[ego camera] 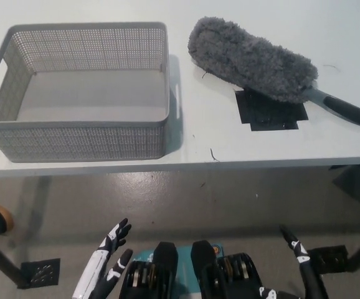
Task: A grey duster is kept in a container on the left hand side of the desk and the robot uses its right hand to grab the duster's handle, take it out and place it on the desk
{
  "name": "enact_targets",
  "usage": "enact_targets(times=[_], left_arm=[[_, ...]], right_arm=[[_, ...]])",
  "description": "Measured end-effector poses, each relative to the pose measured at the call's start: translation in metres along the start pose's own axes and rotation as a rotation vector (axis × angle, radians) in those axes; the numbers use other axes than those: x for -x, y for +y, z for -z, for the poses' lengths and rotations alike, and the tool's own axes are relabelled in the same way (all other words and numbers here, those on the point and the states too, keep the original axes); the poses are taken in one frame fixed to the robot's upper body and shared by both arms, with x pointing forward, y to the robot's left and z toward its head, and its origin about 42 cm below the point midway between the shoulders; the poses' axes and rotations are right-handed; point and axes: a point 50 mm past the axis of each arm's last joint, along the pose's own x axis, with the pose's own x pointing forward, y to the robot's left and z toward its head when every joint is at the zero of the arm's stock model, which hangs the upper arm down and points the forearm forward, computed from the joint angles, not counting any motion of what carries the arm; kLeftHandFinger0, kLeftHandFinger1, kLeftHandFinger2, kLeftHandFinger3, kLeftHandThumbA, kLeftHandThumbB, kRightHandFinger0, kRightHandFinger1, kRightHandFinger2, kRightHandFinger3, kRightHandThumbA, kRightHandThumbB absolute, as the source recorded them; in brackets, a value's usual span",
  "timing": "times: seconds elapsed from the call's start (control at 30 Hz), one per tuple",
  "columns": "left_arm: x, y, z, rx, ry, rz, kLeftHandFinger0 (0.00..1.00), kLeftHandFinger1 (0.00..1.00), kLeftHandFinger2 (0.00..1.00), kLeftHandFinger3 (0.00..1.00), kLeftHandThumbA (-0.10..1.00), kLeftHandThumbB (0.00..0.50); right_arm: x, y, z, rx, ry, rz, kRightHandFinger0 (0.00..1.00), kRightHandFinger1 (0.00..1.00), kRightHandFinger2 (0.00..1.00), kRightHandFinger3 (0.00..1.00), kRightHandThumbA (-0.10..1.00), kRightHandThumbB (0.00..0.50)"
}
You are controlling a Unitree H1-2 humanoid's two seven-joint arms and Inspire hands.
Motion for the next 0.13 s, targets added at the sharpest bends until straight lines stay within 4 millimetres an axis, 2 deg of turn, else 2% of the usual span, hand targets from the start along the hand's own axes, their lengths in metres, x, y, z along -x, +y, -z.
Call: enact_targets(times=[0.13], left_arm=[[-0.0021,0.0003,-0.0008,-0.001,-0.005,0.0,1.0,1.0,1.0,1.0,0.92,0.218]], right_arm=[[-0.0014,0.0,-0.0021,-0.003,-0.02,0.015,1.0,1.0,1.0,1.0,1.0,0.344]])
